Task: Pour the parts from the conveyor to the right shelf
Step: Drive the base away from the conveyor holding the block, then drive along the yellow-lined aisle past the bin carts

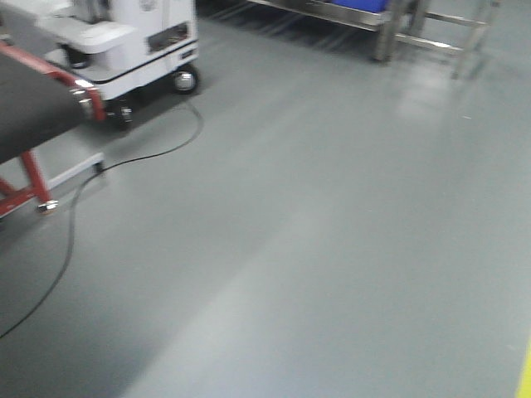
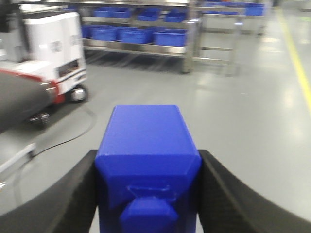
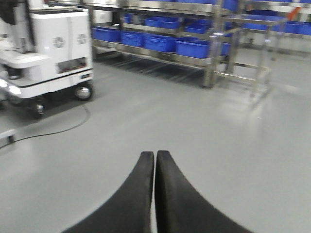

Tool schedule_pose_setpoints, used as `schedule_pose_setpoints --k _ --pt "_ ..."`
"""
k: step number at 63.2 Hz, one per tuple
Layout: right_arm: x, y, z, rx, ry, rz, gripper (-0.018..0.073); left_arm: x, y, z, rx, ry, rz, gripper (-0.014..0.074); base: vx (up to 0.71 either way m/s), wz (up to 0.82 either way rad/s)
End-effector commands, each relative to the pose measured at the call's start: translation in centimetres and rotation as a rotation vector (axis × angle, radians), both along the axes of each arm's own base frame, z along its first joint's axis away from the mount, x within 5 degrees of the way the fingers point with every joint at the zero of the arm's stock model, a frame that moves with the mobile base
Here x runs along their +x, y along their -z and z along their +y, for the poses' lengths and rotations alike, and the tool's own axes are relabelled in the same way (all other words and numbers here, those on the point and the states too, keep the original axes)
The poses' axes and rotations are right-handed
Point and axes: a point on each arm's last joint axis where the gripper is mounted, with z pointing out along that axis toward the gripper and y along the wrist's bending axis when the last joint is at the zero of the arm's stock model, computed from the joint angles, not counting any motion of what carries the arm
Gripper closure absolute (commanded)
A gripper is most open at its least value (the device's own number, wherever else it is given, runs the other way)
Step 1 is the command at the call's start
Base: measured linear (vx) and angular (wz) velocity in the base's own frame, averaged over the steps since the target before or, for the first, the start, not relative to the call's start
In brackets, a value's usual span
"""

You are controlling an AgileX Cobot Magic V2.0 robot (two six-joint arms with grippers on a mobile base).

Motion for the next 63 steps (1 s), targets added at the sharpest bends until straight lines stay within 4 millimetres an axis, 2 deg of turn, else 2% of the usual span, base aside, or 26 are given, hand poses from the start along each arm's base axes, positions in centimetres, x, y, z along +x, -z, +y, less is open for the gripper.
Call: schedule_pose_setpoints --k 1,31,63 --pt "0.04 -0.23 0.01 -0.014 -0.003 -0.07 0.0568 0.01 -1.36 -0.13 -0.029 0.013 -0.087 0.0603 -0.19 -0.75" --pt "0.04 -0.23 0.01 -0.014 -0.003 -0.07 0.0568 0.01 -1.36 -0.13 -0.029 0.013 -0.087 0.0603 -0.14 -0.75" --pt "0.04 -0.25 0.01 -0.014 -0.003 -0.072 0.0568 0.01 -1.36 -0.13 -0.029 0.014 -0.087 0.0603 0.03 -0.95"
